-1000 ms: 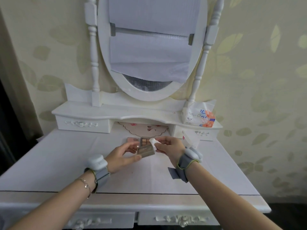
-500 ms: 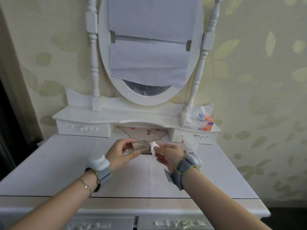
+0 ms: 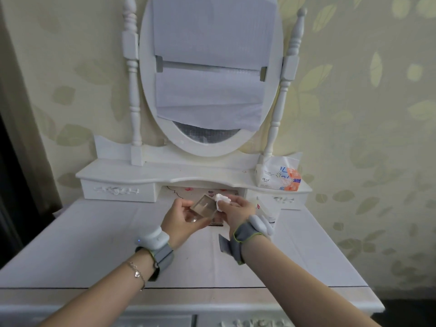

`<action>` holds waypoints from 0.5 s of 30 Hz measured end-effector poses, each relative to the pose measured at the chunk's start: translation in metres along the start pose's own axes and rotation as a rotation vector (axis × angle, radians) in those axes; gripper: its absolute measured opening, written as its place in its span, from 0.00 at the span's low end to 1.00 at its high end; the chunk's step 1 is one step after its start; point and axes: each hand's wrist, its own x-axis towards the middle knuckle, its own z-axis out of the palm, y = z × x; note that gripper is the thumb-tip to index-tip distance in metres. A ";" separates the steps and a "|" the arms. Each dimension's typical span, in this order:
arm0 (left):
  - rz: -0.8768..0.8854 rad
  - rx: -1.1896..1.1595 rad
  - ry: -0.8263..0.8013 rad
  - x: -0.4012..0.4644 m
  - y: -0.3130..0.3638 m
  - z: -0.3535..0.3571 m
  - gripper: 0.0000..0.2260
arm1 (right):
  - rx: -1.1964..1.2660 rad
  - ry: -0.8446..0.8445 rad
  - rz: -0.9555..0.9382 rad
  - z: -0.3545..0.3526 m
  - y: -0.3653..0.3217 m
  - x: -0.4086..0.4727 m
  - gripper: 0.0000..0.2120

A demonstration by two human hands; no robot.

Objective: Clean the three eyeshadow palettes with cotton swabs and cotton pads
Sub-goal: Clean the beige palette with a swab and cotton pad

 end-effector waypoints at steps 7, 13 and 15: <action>-0.284 -0.384 -0.018 0.002 0.019 -0.002 0.20 | -0.151 -0.278 -0.187 -0.009 -0.017 -0.003 0.05; -0.312 -0.407 -0.189 0.001 0.031 -0.001 0.09 | 0.010 -0.317 -0.043 -0.006 -0.019 0.001 0.03; -0.298 -0.365 -0.176 0.003 0.028 -0.002 0.09 | 0.023 -0.348 0.037 -0.006 -0.022 -0.001 0.02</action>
